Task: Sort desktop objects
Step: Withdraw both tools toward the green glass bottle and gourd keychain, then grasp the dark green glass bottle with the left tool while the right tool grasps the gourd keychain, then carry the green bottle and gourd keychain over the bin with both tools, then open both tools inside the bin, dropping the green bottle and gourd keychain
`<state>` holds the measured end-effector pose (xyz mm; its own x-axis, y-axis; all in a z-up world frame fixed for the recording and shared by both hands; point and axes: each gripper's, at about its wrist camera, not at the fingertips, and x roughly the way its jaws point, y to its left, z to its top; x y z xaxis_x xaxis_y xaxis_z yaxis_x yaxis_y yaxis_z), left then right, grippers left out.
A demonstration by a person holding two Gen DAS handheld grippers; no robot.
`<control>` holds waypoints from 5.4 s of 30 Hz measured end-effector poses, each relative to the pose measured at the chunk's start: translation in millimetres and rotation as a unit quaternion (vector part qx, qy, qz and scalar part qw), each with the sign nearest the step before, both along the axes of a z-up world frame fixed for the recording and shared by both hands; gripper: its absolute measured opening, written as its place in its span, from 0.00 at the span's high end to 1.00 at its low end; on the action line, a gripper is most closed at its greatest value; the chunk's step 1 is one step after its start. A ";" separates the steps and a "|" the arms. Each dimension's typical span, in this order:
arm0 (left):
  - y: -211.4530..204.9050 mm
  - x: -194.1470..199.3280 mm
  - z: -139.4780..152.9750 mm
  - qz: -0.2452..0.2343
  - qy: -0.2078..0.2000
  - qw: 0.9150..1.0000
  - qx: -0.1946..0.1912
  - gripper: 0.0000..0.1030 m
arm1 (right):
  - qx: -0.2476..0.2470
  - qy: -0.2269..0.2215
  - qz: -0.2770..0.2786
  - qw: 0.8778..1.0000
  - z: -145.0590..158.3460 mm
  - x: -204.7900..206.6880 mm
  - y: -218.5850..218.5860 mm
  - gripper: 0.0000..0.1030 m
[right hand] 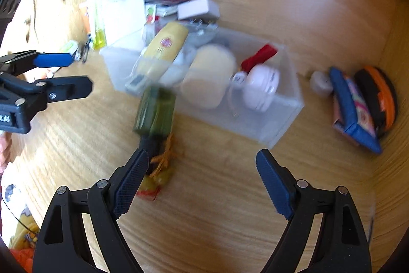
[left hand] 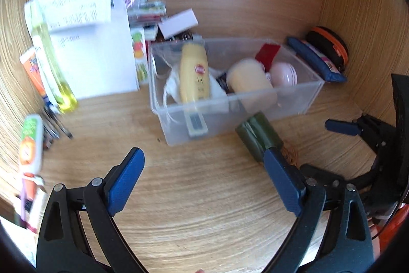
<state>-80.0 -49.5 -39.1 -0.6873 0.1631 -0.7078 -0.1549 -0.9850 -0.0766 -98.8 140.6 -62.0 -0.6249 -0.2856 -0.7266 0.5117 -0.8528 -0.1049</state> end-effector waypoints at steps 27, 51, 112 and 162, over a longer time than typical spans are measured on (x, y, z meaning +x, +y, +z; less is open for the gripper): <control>32.3 -45.5 -33.6 0.003 -0.090 0.991 0.096 0.07 | -0.001 -0.042 0.067 0.997 -24.0 8.9 -4.3 0.73; 82.7 -60.7 -33.8 -0.003 -0.075 0.997 0.027 0.58 | -0.040 -0.016 0.004 0.999 -0.9 -19.0 66.7 0.73; 26.0 -101.5 44.0 -0.006 0.030 0.999 0.037 0.60 | -0.064 0.056 0.003 0.996 76.4 -111.2 -9.2 0.73; 33.7 -112.8 40.1 0.007 0.030 0.999 0.018 0.14 | -0.096 0.082 -0.035 0.991 70.1 -116.4 19.4 0.20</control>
